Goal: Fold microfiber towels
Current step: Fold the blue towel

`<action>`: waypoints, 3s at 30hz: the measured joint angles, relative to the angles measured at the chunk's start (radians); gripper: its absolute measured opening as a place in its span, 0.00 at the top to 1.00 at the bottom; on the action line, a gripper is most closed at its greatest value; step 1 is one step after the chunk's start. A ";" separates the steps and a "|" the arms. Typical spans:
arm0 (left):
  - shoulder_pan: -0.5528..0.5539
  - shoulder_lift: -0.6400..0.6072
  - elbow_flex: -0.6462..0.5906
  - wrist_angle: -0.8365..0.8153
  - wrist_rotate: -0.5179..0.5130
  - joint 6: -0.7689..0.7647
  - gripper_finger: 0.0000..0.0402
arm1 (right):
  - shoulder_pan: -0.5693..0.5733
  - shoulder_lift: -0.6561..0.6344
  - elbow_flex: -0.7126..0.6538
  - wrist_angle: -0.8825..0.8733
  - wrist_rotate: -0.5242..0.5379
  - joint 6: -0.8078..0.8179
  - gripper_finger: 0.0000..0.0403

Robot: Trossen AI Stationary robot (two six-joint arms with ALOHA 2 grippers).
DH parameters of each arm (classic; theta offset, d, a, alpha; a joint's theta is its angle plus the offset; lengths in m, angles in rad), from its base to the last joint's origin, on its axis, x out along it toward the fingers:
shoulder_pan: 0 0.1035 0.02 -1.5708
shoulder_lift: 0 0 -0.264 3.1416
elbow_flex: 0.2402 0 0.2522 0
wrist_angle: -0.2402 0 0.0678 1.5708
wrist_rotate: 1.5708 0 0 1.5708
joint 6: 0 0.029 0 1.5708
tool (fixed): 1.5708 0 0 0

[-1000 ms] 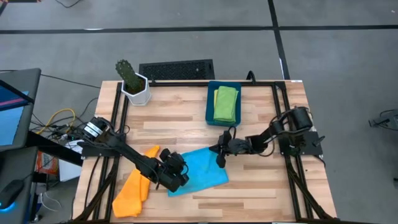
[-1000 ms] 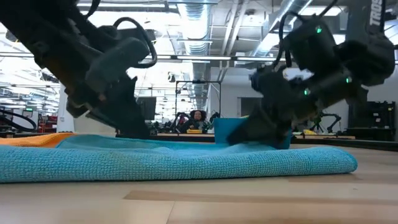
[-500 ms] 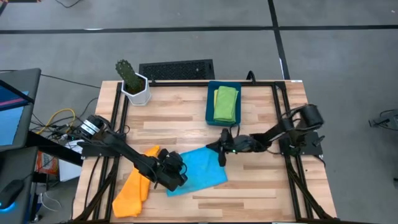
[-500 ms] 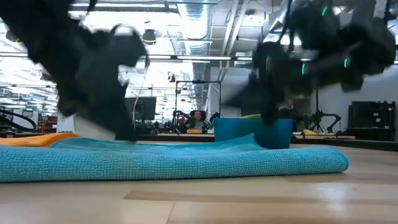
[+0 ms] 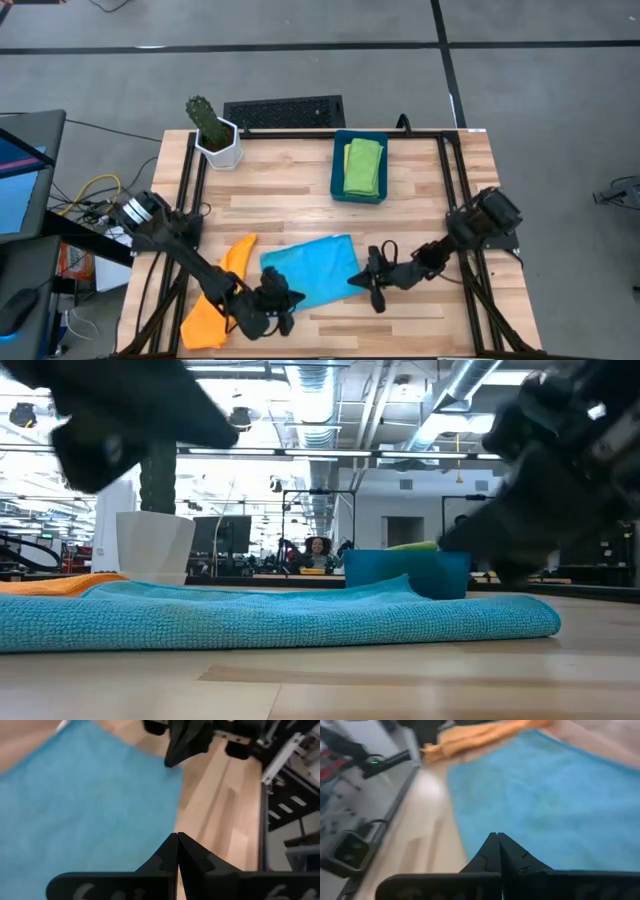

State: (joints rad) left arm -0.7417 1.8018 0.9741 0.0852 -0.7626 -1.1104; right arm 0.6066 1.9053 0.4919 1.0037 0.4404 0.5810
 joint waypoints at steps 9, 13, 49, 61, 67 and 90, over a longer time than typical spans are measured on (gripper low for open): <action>-0.060 0.148 -0.001 0.003 -0.004 -0.184 1.00 | 0.031 0.119 0.018 0.054 0.070 0.096 0.95; -0.086 0.196 -0.001 0.002 0.021 -0.238 1.00 | 0.029 0.104 0.018 0.011 0.080 0.091 0.98; -0.069 0.205 0.002 -0.060 0.099 -0.227 1.00 | 0.112 -0.090 0.104 -0.322 0.175 0.014 0.96; -0.068 0.206 0.000 -0.060 0.106 -0.207 1.00 | 0.151 0.151 0.116 -0.165 0.270 0.194 0.95; -0.066 0.203 0.000 -0.070 0.118 -0.190 1.00 | 0.154 0.119 0.118 -0.270 0.223 0.186 0.98; 0.041 0.159 0.000 -0.100 0.259 0.093 1.00 | 0.000 -0.237 0.005 -0.255 0.169 -0.122 0.94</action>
State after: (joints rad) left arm -0.7010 1.9610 0.9737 -0.0149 -0.5033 -1.0171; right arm 0.6062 1.6678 0.4964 0.7487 0.6095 0.4594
